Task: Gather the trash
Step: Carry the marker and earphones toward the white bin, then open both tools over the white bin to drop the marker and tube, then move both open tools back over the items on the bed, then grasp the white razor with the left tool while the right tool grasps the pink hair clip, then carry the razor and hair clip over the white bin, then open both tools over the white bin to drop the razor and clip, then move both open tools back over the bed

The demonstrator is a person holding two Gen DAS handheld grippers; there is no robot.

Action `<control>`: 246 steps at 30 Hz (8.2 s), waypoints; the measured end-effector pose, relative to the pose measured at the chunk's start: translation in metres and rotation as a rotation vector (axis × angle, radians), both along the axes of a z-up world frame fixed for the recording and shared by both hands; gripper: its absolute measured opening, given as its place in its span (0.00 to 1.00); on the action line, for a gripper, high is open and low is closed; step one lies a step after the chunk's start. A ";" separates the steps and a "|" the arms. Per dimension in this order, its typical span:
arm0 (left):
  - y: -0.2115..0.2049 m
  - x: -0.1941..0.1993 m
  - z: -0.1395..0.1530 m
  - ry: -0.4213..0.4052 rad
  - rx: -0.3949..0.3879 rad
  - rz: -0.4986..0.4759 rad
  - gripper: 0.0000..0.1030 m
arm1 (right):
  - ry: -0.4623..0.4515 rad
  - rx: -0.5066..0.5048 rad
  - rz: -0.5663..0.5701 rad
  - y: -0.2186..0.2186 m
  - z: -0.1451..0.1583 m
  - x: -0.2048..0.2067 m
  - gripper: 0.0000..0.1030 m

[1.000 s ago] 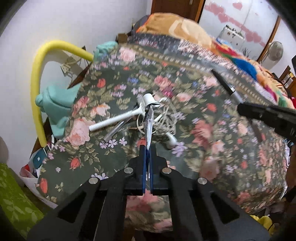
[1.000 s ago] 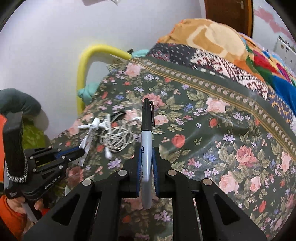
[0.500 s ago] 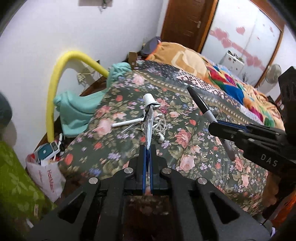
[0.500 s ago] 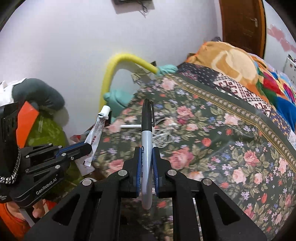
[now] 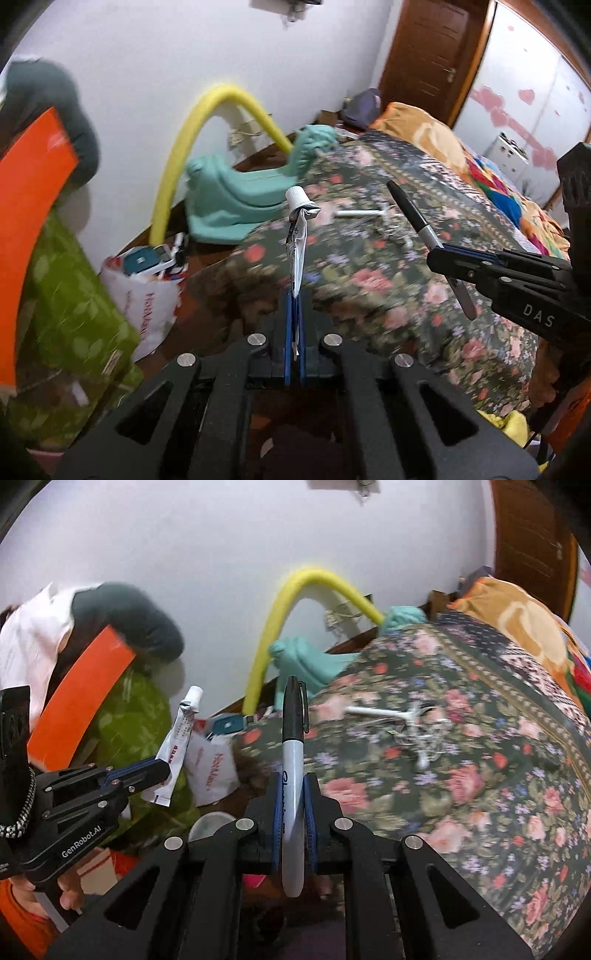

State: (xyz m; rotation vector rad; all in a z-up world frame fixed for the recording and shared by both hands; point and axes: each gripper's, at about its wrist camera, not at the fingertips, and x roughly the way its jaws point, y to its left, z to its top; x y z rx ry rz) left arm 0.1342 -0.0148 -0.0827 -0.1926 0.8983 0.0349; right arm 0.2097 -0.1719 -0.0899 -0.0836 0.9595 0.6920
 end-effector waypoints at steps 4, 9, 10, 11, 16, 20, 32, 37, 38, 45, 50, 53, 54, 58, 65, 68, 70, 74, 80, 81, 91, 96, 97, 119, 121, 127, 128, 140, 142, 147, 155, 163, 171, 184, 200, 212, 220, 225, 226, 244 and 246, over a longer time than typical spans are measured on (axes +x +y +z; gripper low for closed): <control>0.029 -0.023 -0.010 0.018 0.008 0.065 0.01 | 0.017 -0.019 0.082 0.036 -0.011 -0.013 0.10; 0.061 -0.046 -0.031 0.064 -0.015 0.140 0.01 | 0.031 -0.046 0.180 0.078 -0.024 -0.025 0.10; 0.067 -0.051 -0.036 0.074 -0.019 0.156 0.01 | 0.039 -0.052 0.203 0.090 -0.028 -0.027 0.10; 0.074 -0.057 -0.041 0.083 -0.026 0.170 0.01 | 0.045 -0.056 0.219 0.097 -0.032 -0.029 0.10; 0.100 -0.076 -0.066 0.137 -0.040 0.230 0.01 | 0.097 -0.080 0.311 0.139 -0.055 -0.041 0.10; 0.120 -0.087 -0.093 0.193 -0.068 0.282 0.01 | 0.153 -0.111 0.369 0.168 -0.078 -0.051 0.10; 0.167 -0.099 -0.174 0.335 -0.196 0.377 0.01 | 0.294 -0.215 0.464 0.234 -0.146 -0.061 0.10; 0.181 -0.096 -0.187 0.335 -0.214 0.412 0.02 | 0.278 -0.246 0.473 0.252 -0.158 -0.057 0.10; 0.182 -0.095 -0.189 0.336 -0.216 0.425 0.05 | 0.273 -0.254 0.469 0.254 -0.160 -0.056 0.10; 0.180 -0.096 -0.195 0.363 -0.188 0.428 0.21 | 0.314 -0.273 0.465 0.258 -0.166 -0.050 0.33; 0.173 -0.097 -0.187 0.360 -0.176 0.407 0.21 | 0.291 -0.267 0.459 0.252 -0.157 -0.050 0.33; 0.167 -0.095 -0.179 0.345 -0.162 0.396 0.21 | 0.265 -0.251 0.451 0.241 -0.144 -0.051 0.33; 0.164 -0.093 -0.176 0.340 -0.156 0.391 0.21 | 0.258 -0.248 0.448 0.239 -0.141 -0.051 0.33; 0.148 -0.085 -0.155 0.300 -0.126 0.361 0.21 | 0.193 -0.220 0.415 0.217 -0.116 -0.049 0.33; 0.114 -0.065 -0.104 0.190 -0.087 0.294 0.21 | 0.048 -0.167 0.311 0.165 -0.066 -0.038 0.33; 0.096 -0.052 -0.075 0.126 -0.069 0.264 0.21 | -0.037 -0.141 0.225 0.134 -0.040 -0.026 0.33; 0.085 -0.043 -0.055 0.082 -0.060 0.252 0.21 | -0.092 -0.122 0.163 0.112 -0.023 -0.016 0.33; 0.056 -0.018 -0.018 0.003 -0.014 0.220 0.21 | -0.193 -0.106 0.052 0.067 0.006 0.003 0.33; 0.012 0.028 0.012 -0.068 0.024 0.138 0.34 | -0.256 -0.105 -0.053 0.002 0.031 0.032 0.33; 0.006 0.032 0.014 -0.076 0.029 0.126 0.37 | -0.255 -0.104 -0.072 -0.011 0.032 0.039 0.33; -0.072 0.127 -0.004 -0.049 0.030 -0.088 0.61 | -0.079 -0.084 -0.226 -0.105 0.010 0.102 0.39; -0.099 0.180 -0.037 0.057 0.042 -0.197 0.62 | 0.006 -0.049 -0.288 -0.140 -0.012 0.128 0.41; -0.103 0.188 -0.044 0.070 0.046 -0.215 0.62 | 0.029 -0.041 -0.299 -0.144 -0.019 0.135 0.41; -0.123 0.262 -0.121 0.129 0.109 -0.445 0.53 | 0.171 -0.095 -0.337 -0.113 -0.144 0.249 0.39; -0.123 0.264 -0.122 0.127 0.110 -0.453 0.38 | 0.152 -0.142 -0.296 -0.102 -0.148 0.249 0.24; -0.121 0.263 -0.118 0.142 0.063 -0.467 0.08 | 0.148 -0.118 -0.297 -0.107 -0.143 0.239 0.23; -0.120 0.262 -0.116 0.142 0.063 -0.457 0.08 | 0.145 -0.113 -0.307 -0.111 -0.139 0.235 0.23; -0.119 0.235 -0.090 0.139 0.001 -0.411 0.08 | 0.087 -0.083 -0.345 -0.152 -0.082 0.177 0.23; -0.120 0.227 -0.081 0.128 -0.003 -0.399 0.08 | 0.078 -0.078 -0.342 -0.157 -0.074 0.165 0.23; -0.116 0.206 -0.056 0.104 -0.020 -0.354 0.08 | 0.060 -0.058 -0.336 -0.150 -0.057 0.148 0.23; -0.099 0.161 -0.019 0.048 -0.034 -0.283 0.08 | -0.014 -0.029 -0.282 -0.125 -0.018 0.117 0.23; -0.067 0.108 0.010 -0.009 -0.035 -0.197 0.08 | -0.079 -0.021 -0.193 -0.085 0.014 0.068 0.23; -0.018 0.050 0.015 -0.027 -0.023 -0.095 0.08 | -0.093 -0.009 -0.097 -0.035 0.022 0.026 0.23; 0.059 -0.024 -0.030 0.064 0.004 0.060 0.08 | -0.053 -0.023 0.100 0.061 0.001 -0.032 0.23; 0.135 -0.095 -0.128 0.263 -0.081 0.243 0.08 | 0.122 -0.128 0.356 0.173 -0.083 -0.071 0.23; 0.174 -0.102 -0.193 0.379 -0.184 0.316 0.08 | 0.281 -0.176 0.460 0.242 -0.132 -0.065 0.25; 0.189 -0.085 -0.214 0.426 -0.207 0.341 0.14 | 0.344 -0.193 0.422 0.253 -0.142 -0.049 0.41; 0.184 -0.082 -0.212 0.431 -0.180 0.330 0.17 | 0.304 -0.222 0.420 0.248 -0.140 -0.047 0.41; 0.182 -0.082 -0.211 0.430 -0.177 0.326 0.17 | 0.294 -0.227 0.420 0.246 -0.138 -0.047 0.41; 0.132 -0.063 -0.121 0.292 -0.080 0.263 0.17 | 0.171 -0.141 0.320 0.170 -0.074 -0.038 0.41; 0.122 -0.057 -0.108 0.265 -0.075 0.247 0.17 | 0.159 -0.122 0.299 0.156 -0.065 -0.033 0.41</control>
